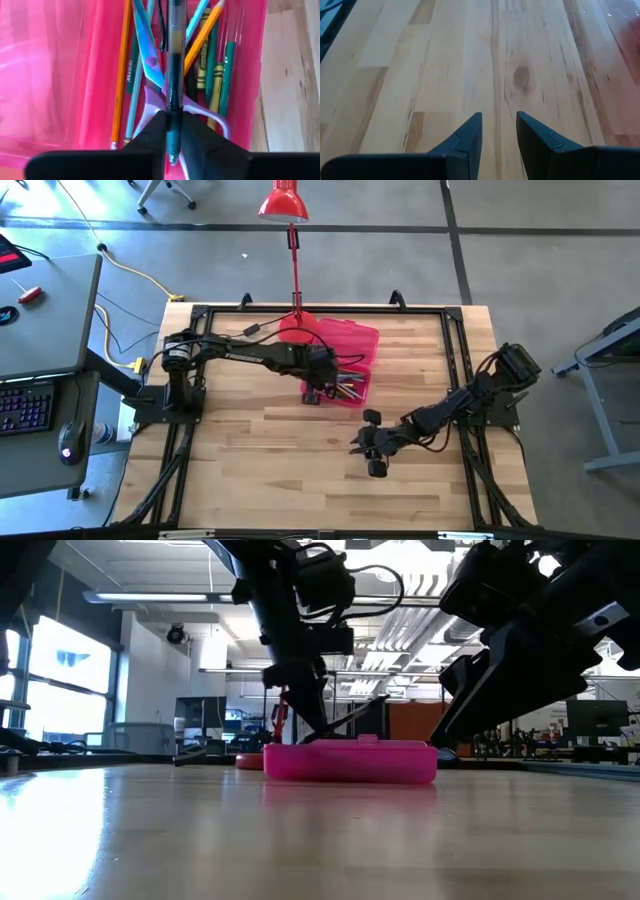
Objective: Pick & place school supplies into a supply box
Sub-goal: Put the transparent pen into the pink supply box, then close the pink supply box
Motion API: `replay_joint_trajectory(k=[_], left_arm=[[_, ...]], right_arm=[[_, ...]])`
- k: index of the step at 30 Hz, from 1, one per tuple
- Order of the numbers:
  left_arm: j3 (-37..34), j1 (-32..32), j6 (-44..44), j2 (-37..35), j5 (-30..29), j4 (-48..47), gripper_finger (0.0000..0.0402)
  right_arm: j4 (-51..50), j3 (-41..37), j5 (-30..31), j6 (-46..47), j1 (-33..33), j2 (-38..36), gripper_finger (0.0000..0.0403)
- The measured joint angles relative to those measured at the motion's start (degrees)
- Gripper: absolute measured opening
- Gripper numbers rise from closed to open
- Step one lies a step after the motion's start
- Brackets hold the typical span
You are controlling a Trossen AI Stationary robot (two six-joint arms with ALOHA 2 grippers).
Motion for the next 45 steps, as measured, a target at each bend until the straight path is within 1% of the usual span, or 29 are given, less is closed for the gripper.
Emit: replay_joint_trajectory(k=[10,13,15,17,20,24,26,28,30,32,35,37,40,41,43,45], left_arm=[[0.0,0.0,1.9,0.0,-0.2,3.6,0.0195],[0.5,0.0,0.8,-0.1,-0.6,3.3,0.0216],[1.6,0.0,-0.8,-0.2,-1.3,2.3,0.0222],[3.4,0.0,-2.4,-0.3,-1.4,-1.5,0.0224],[7.8,0.0,-3.5,-0.3,-0.4,-9.4,0.0221],[15.4,0.0,-6.2,-0.3,0.4,-18.7,0.0214],[19.5,0.0,-6.8,-0.3,0.4,-23.3,0.0212],[23.6,0.0,-7.9,-0.3,0.4,-28.0,0.0211],[27.0,0.0,-9.4,-0.7,0.3,-32.8,0.0212],[29.5,0.0,-11.1,-1.6,0.1,-36.0,0.0212],[30.6,0.0,-14.0,-4.8,-1.4,-39.0,0.0210],[30.7,0.0,-16.1,-7.5,-2.9,-40.0,0.0210],[30.7,0.0,-18.5,-11.6,-6.4,-42.3,0.0209],[30.7,0.0,-19.8,-12.8,-7.8,-42.9,0.0209],[30.7,0.0,-22.1,-14.7,-10.6,-44.4,0.0209],[29.5,0.0,-25.3,-16.7,-12.1,-45.9,0.0209]], right_arm=[[1.0,0.0,0.0,1.3,0.0,0.0,0.0099],[1.5,0.0,1.1,1.3,0.0,0.0,0.0099],[1.4,0.0,3.5,1.0,0.0,-0.1,0.0099],[1.1,0.0,6.3,-0.6,-0.1,-0.8,0.0099],[1.3,0.0,12.3,-6.1,-0.1,-3.4,0.0099],[0.7,0.0,25.9,-13.4,-0.7,-9.0,0.0099],[-0.8,0.0,33.7,-14.2,-1.6,-12.1,0.0099],[-4.8,0.0,40.9,-14.1,-2.8,-15.5,0.0099],[-11.2,0.0,45.6,-11.6,-4.7,-19.0,0.0098],[-19.3,0.0,45.9,-5.8,-7.2,-22.4,0.0094],[-30.0,0.0,42.3,2.9,-11.8,-25.9,0.0072],[-34.7,0.0,40.2,5.3,-14.7,-26.5,0.0051],[-37.2,0.0,38.0,6.2,-19.3,-26.2,0.0014],[-37.2,0.0,37.4,6.1,-20.9,-25.6,0.0007],[-37.4,0.0,36.5,6.1,-24.7,-24.6,0.0006],[-37.5,0.0,34.8,5.8,-28.8,-23.5,0.0008]])
